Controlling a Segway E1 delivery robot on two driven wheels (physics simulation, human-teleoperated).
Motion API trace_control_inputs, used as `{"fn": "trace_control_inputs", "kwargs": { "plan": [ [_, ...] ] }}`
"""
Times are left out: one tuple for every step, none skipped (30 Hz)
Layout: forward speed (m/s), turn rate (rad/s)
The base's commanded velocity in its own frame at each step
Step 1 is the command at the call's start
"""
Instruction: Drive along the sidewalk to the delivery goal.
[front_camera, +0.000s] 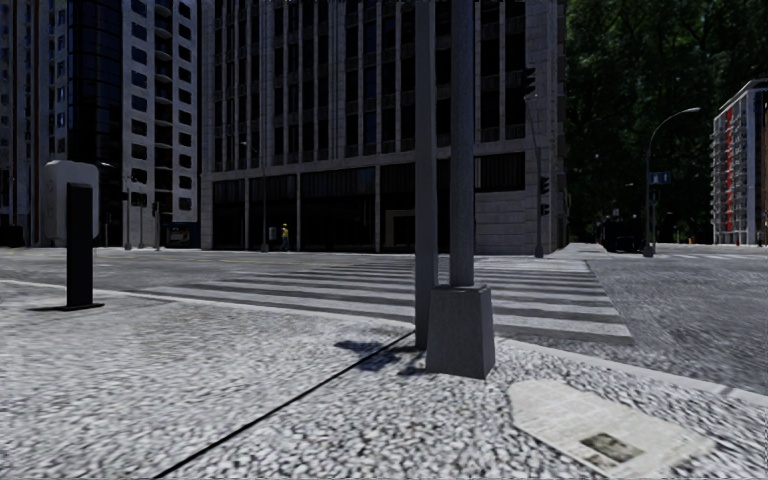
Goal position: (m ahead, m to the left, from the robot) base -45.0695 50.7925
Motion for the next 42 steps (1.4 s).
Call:
{"fn": "trace_control_inputs", "kwargs": {
  "plan": [
    [0.89, 0.65],
    [0.89, 0.65],
    [0.89, 0.65],
    [0.89, 0.65],
    [0.89, 0.65],
    [0.89, 0.65],
    [0.89, 0.65],
    [0.89, 0.65],
    [0.89, 0.65],
    [0.89, 0.65],
    [0.89, 0.65],
    [0.89, 0.65],
    [0.89, 0.65],
    [0.89, 0.65],
    [0.89, 0.65],
    [0.89, 0.65],
    [0.89, 0.65],
    [0.89, 0.65],
    [0.89, 0.65],
    [0.89, 0.63],
    [0.89, 0.63],
    [0.89, 0.59],
    [0.89, 0.53],
    [0.89, 0.51],
    [0.89, 0.50],
    [0.89, 0.50],
    [0.89, 0.47],
    [0.89, 0.43],
    [0.89, 0.43],
    [0.89, 0.42],
    [0.89, 0.42],
    [0.89, 0.42],
    [0.90, 0.42],
    [0.90, 0.42],
    [0.90, 0.42],
    [0.91, 0.42],
    [0.92, 0.42],
    [0.94, 0.42],
    [0.94, 0.42],
    [0.95, 0.42],
    [0.97, 0.42],
    [0.97, 0.42]
  ]
}}
